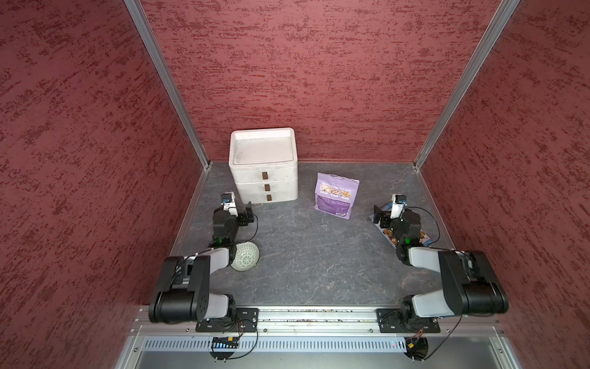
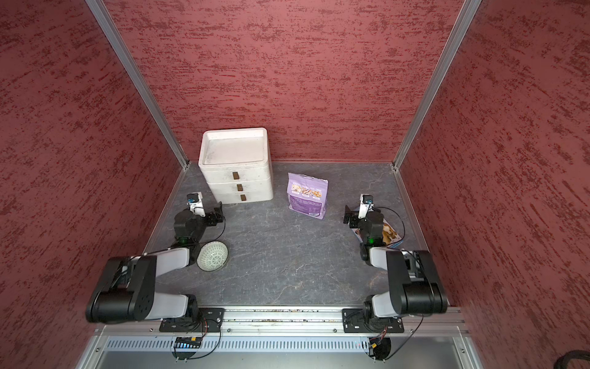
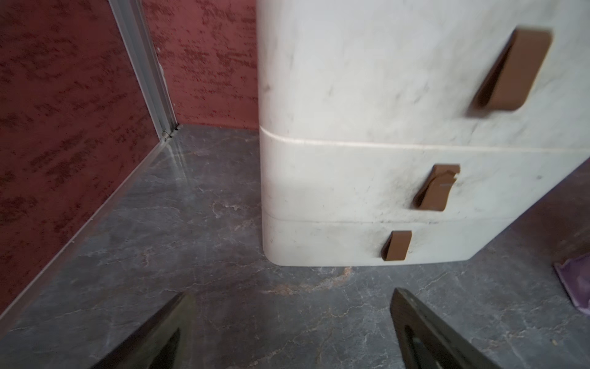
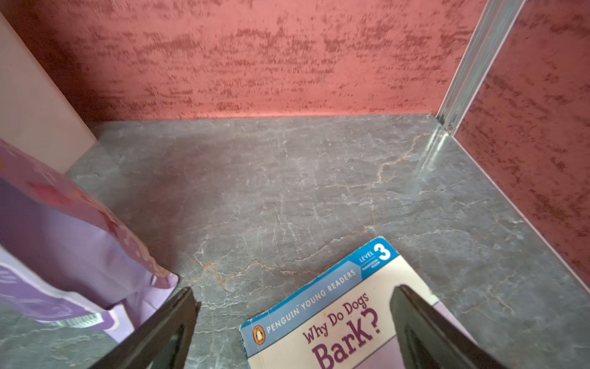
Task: Pour the oats into the breakfast bowl
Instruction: Pick up the bowl from the center of the board.
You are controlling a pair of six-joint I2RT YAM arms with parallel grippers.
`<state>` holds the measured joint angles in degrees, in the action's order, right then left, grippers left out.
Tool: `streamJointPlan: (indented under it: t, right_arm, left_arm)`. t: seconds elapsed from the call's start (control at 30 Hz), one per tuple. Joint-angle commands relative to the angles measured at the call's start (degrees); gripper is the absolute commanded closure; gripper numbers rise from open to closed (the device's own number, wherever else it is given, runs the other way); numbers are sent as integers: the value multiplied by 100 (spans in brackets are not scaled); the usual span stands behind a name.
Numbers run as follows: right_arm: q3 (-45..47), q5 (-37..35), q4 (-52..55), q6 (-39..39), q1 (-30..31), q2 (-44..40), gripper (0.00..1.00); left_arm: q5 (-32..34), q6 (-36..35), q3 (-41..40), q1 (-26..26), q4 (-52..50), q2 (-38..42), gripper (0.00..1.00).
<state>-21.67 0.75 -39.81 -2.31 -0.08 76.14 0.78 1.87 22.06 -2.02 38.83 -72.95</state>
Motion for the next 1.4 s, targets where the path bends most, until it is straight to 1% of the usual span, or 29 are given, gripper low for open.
streamJointPlan:
  t: [0.0,0.03,0.07,0.1,0.13,0.17,0.23,0.27,0.33,0.37,0.43,0.53,0.63,0.7,0.77,0.83,0.87,0.93,1.03,1.1,1.2,1.23,1.3,1.37]
  right_arm:
    - [-566,-799,2228,-1186,8,-1486,2]
    - [-822,-1005,2983,-1723,8,-1804,1]
    - [-1099,-1180,3877,-2254,-7,-2027,2]
    - [-1400,-1308,4752,-2535,-10,-2205,1]
    - [-1680,-1501,5477,-2809,-14,-2303,2]
    - [-1838,-1563,5926,-2990,-25,-2347,1]
    - [-2119,-1184,6313,-3045,-28,-2299,1]
    - [-2276,-1028,6549,-3115,-28,-2191,2]
    - [-2689,-986,7271,-3450,-30,-1931,2]
    - [-2926,-989,7759,-3661,-36,-1774,1]
    - [-3134,-714,8122,-3631,-29,-1653,1]
    - [-3198,-372,8346,-3479,-36,-1677,1]
    - [-3134,-279,8526,-3416,-31,-1803,1]
    - [-3081,-76,8564,-3294,-33,-1853,1]
    - [-3061,151,8641,-3195,-32,-1873,1]
    - [-2997,291,8678,-3175,-24,-1906,1]
    - [-2944,370,8659,-3165,-27,-1935,1]
    - [-2822,476,8617,-3154,-28,-1989,2]
    - [-2685,480,8612,-3138,-27,-2084,1]
    - [-2615,485,8595,-3125,-17,-2130,2]
    - [-2563,522,8578,-3131,-14,-2147,1]
    - [-2541,525,8568,-3134,-14,-2140,2]
    - [-2519,529,8561,-3135,-19,-2130,1]
    - [-2484,541,8556,-3136,-12,-2129,1]
  left_arm:
    - [644,1106,655,-1,-2119,1373,0]
    - [499,1926,882,-97,-2933,1713,0]
    - [-254,2412,1057,-402,-3462,1982,0]
    - [-1053,2590,1223,-735,-3861,2137,0]
    - [-1467,2759,1365,-1016,-4194,2196,0]
    - [-1605,3026,1555,-1183,-4657,2220,0]
    - [-2124,3308,1921,-1410,-5504,2166,0]
    - [-2162,3382,2168,-1423,-6118,2131,0]
    - [-2217,3558,2590,-1424,-7264,2007,0]
    - [-2175,3563,2785,-1406,-7817,1925,0]
    - [-1903,3473,3071,-1309,-8682,1767,0]
    - [-1558,3481,3046,-1271,-9337,1800,3]
    - [-1545,3681,2741,-1297,-9507,2028,7]
    - [-1642,3883,2481,-1268,-9560,2197,9]
    - [-1682,4075,2190,-1185,-9584,2361,9]
    - [-1620,4172,1923,-1047,-9573,2495,13]
    - [-1472,4322,1879,-942,-9639,2516,14]
    - [-1287,4382,1949,-708,-9722,2492,25]
    - [-683,4703,1987,-325,-10073,2510,30]
    - [-309,5037,1982,-91,-10317,2541,29]
    - [377,5570,2165,73,-10833,2594,27]
    - [494,5593,2211,119,-10889,2605,26]
    - [560,5613,2175,198,-10889,2610,25]
    - [380,5607,1953,203,-10724,2597,24]
